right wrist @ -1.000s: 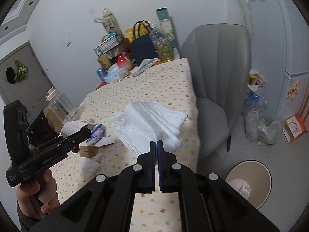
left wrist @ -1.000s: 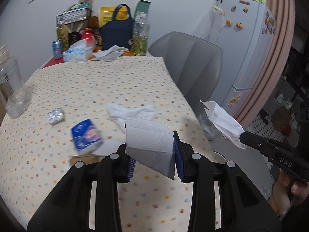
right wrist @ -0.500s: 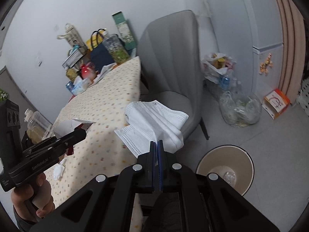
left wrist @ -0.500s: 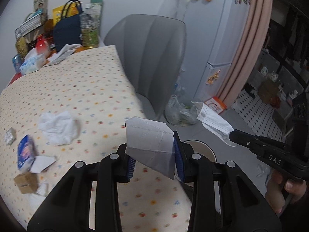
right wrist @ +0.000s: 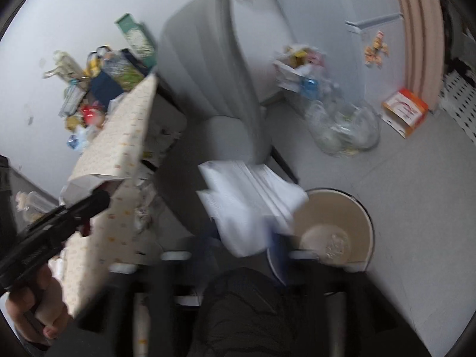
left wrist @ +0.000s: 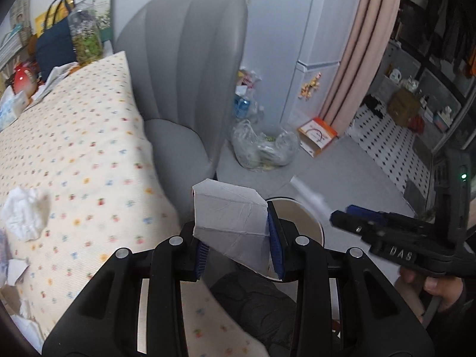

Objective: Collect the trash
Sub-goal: 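Carry both items over the bin and open both grippers to drop them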

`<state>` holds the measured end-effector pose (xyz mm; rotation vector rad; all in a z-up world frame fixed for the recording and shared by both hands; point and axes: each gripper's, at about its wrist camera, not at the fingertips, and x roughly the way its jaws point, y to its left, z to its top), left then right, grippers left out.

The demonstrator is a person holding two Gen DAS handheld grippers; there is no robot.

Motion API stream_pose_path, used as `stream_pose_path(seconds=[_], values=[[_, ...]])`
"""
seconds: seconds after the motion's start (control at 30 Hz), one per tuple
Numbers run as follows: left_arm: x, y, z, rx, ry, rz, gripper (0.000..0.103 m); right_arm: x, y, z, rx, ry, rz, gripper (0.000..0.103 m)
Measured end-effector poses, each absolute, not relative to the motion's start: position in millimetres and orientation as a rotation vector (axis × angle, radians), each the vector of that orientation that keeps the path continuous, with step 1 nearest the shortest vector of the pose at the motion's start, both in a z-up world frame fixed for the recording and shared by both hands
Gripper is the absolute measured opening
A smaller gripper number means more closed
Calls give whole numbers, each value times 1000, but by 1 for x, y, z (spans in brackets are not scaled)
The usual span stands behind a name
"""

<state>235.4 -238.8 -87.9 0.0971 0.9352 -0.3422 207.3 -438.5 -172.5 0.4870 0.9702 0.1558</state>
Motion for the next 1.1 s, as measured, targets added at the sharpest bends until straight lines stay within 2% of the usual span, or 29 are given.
stream_pose_path(seconds=[0.23, 0.6, 0.63, 0.67, 0.73, 0.77, 0.93, 1.1], values=[[242, -273, -103, 133, 977, -383, 34, 199, -477, -194, 539, 977, 87, 56], [247, -340, -117, 187, 1015, -505, 36, 175, -549, -199, 613, 941, -51, 56], [247, -344, -118, 189, 1015, -518, 42, 173, -553, -199, 617, 938, -62, 56], [245, -351, -117, 196, 1013, -541, 59, 171, -556, -199, 621, 935, -70, 56], [242, -356, -114, 218, 978, -545, 82, 168, -564, -199, 627, 930, -83, 57], [242, -356, -112, 229, 962, -537, 88, 166, -566, -199, 629, 928, -86, 57], [243, -350, -106, 236, 949, -502, 90, 166, -566, -196, 632, 916, -91, 59], [246, -319, -97, 160, 956, -444, 90, 167, -551, -183, 586, 885, -80, 78]])
